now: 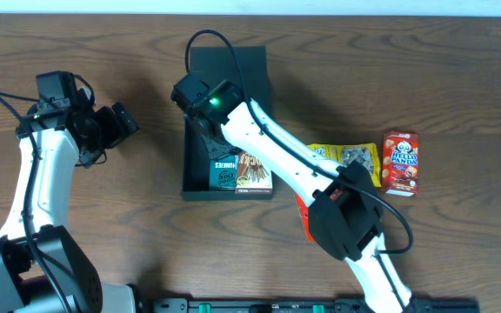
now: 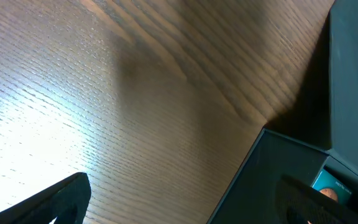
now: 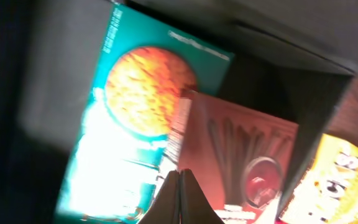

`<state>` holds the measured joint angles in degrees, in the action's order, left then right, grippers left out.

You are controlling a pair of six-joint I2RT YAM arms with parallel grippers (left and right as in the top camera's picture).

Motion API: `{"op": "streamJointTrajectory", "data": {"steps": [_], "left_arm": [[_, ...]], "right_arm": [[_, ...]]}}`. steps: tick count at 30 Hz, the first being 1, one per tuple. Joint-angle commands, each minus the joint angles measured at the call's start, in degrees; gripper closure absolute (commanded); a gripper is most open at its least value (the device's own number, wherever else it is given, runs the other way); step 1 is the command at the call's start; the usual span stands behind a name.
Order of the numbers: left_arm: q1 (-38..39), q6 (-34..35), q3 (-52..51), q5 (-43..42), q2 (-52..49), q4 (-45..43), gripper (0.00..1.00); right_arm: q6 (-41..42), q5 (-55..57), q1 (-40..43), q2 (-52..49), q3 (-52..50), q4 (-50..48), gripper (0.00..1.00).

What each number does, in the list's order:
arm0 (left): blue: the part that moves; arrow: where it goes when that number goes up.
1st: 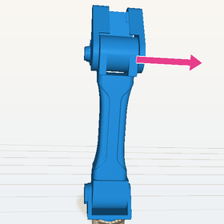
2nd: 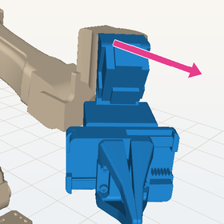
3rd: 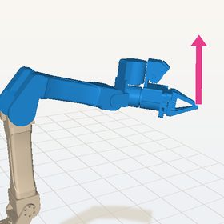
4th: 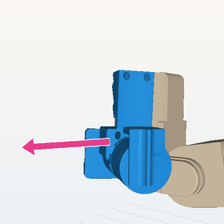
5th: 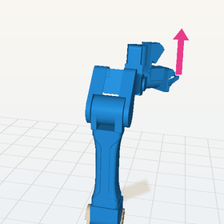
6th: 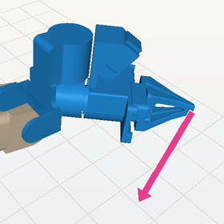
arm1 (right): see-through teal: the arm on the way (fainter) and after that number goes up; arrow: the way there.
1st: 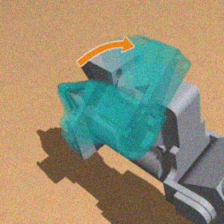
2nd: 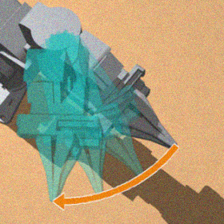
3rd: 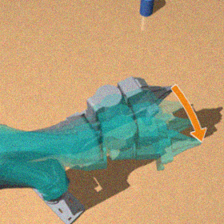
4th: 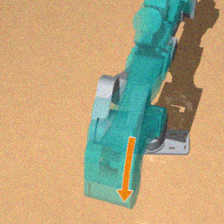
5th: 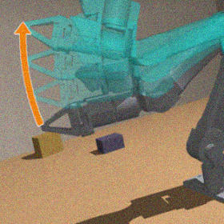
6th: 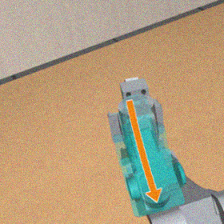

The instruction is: Pack container

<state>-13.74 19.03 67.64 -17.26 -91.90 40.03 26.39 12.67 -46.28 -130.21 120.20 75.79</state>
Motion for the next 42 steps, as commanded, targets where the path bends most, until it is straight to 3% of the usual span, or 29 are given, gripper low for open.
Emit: {"op": "streamJointTrajectory", "data": {"steps": [1, 4, 11, 14, 17, 25, 33, 38, 42], "left_arm": [[-0.2, -1.2, 1.2, -0.2, 1.0, 0.0, 0.05], [-0.2, -1.2, 1.2, -0.1, 1.0, -0.1, 0.05], [-0.5, -3.6, 1.2, -0.2, 1.0, -1.1, 0.05], [-1.5, -4.9, 1.2, -0.2, 1.0, -0.9, 0.05], [-2.4, -6.5, 1.2, -0.2, 1.0, 0.1, 0.05], [-3.2, -7.5, 1.2, -0.4, 1.0, 0.4, 0.05], [-5.2, -9.4, 1.2, -0.9, 1.0, -1.4, 0.05], [-12.5, -13.2, 1.2, -11.7, 1.0, -2.8, 0.05], [-18.4, -13.3, 1.2, -15.4, 1.0, -2.8, 0.05]], "right_arm": [[1.0, 2.5, 1.4, 1.9, 0.9, 1.4, 0.98], [0.9, 2.1, 2.5, 2.0, 0.9, 2.7, 0.94], [-1.8, 5.1, 2.6, 3.9, 0.9, 4.4, 0.55], [-4.4, 6.1, 2.4, 7.5, 0.9, 5.7, 0.30], [-4.9, 7.6, 1.9, 10.5, 0.9, 7.6, 0.19], [-5.4, 10.9, -4.5, 16.6, -1.8, 13.5, 0.20], [-2.6, 17.5, -14.5, 19.5, -15.1, 11.7, 0.21], [-2.4, 17.6, -15.3, 20.6, -22.2, 8.8, 0.20], [0.2, 20.6, -15.8, 20.6, -25.1, 7.2, 0.20]]}}
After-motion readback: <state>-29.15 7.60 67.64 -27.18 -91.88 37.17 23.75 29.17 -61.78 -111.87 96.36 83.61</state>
